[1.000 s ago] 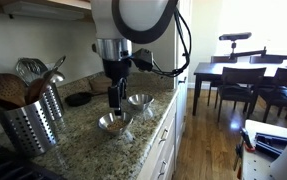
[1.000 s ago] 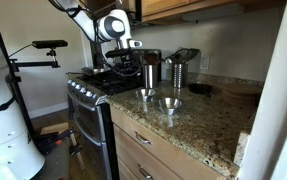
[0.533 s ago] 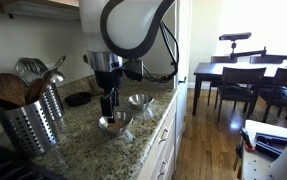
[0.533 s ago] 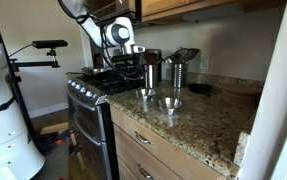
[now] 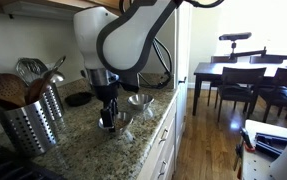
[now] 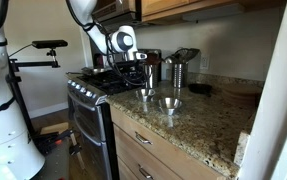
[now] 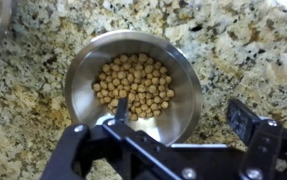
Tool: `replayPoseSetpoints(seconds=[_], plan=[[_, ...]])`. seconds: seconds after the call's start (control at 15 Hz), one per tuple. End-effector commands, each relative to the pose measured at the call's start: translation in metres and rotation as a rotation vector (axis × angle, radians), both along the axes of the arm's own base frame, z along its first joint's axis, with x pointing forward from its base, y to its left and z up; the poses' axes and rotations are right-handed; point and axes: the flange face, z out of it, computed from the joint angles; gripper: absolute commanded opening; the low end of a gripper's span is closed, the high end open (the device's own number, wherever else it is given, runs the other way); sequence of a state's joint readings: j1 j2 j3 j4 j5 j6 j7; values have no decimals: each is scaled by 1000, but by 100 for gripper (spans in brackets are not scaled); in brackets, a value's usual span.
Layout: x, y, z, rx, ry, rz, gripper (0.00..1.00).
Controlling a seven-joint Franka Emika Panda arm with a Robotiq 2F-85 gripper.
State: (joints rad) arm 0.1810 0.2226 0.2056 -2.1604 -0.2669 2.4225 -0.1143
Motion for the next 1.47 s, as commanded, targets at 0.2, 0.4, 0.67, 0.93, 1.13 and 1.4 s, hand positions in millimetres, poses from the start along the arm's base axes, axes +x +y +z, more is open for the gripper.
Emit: replayPoseSetpoints(seconds=[0.2, 0.4, 0.67, 0.93, 1.13, 1.4], plan=[[13, 4, -12, -7, -1, -6, 100], [18, 7, -15, -11, 3, -9, 100], [22, 11, -20, -9, 10, -9, 100], [23, 16, -25, -6, 18, -5, 100], [22, 18, -25, -6, 21, -4, 100], [22, 15, -22, -4, 17, -12, 100]])
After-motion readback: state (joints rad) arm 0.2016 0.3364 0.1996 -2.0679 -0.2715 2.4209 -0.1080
